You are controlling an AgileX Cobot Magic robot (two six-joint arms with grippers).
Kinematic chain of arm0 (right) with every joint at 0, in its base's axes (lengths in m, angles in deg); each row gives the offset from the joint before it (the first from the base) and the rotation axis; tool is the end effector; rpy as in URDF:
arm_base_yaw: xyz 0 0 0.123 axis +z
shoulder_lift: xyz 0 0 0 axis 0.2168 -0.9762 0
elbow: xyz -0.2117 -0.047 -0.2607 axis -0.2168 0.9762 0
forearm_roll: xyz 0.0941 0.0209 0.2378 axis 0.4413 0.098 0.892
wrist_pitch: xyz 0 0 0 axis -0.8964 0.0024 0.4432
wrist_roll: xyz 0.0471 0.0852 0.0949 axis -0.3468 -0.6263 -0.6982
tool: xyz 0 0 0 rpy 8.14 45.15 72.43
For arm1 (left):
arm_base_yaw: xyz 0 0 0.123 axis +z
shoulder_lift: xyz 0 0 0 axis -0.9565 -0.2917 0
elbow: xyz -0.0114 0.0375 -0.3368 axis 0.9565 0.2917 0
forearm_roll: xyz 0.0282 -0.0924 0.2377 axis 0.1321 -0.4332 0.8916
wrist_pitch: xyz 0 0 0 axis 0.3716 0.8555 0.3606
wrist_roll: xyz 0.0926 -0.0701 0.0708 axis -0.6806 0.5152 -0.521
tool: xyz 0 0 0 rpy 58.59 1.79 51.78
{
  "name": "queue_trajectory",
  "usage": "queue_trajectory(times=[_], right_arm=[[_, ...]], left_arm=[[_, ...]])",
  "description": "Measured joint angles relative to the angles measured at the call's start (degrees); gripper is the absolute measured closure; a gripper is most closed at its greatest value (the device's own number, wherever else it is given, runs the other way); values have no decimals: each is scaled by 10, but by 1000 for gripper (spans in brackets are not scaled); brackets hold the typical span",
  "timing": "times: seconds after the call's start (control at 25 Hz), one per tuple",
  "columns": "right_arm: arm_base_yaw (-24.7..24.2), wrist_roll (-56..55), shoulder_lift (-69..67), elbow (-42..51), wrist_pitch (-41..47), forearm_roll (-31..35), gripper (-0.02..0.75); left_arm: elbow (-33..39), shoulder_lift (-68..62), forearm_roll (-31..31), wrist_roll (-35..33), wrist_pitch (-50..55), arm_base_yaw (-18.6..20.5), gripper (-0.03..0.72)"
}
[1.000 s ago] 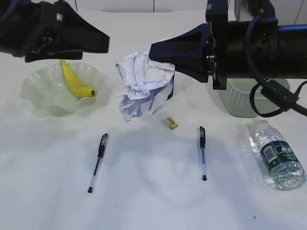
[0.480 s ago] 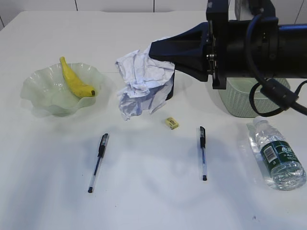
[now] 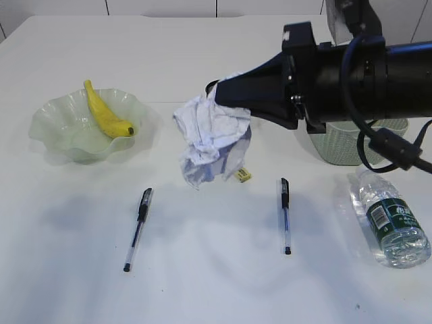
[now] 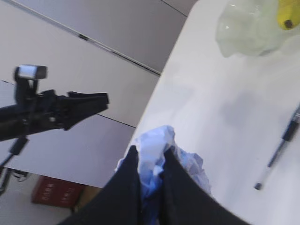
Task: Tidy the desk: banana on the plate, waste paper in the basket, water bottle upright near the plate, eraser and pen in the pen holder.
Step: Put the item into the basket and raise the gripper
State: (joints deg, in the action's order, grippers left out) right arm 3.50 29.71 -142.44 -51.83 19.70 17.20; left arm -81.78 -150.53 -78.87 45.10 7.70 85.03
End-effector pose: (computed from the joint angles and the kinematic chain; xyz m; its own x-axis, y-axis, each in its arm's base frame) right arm 0.2852 0.1941 0.3349 -0.8161 0.1706 -0.5521 -0.4729 0.3519 0.8078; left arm 0.2135 0.0009 0.3340 -0.7412 -0.1704 -0.6493 -0.0025 0.9679 -0.2512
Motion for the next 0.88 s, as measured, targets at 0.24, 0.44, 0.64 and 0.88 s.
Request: queue_trajectory(times=[0.24,0.44,0.64,0.88], right_arm=[[0,-40,0,-15,-86,-139,699],[0,-152,0,-68,-144,-342,699],[-7,-303,-1,-107,-162,-561,699],[-68,-382,-30,-150,-190,-655,699]], left_arm=[[1,15,5,6,23,-1,218],[4,15,7,7,26,-1,235],[4,15,7,7,37,-1,254],[4,15,7,9,40,-1,256]])
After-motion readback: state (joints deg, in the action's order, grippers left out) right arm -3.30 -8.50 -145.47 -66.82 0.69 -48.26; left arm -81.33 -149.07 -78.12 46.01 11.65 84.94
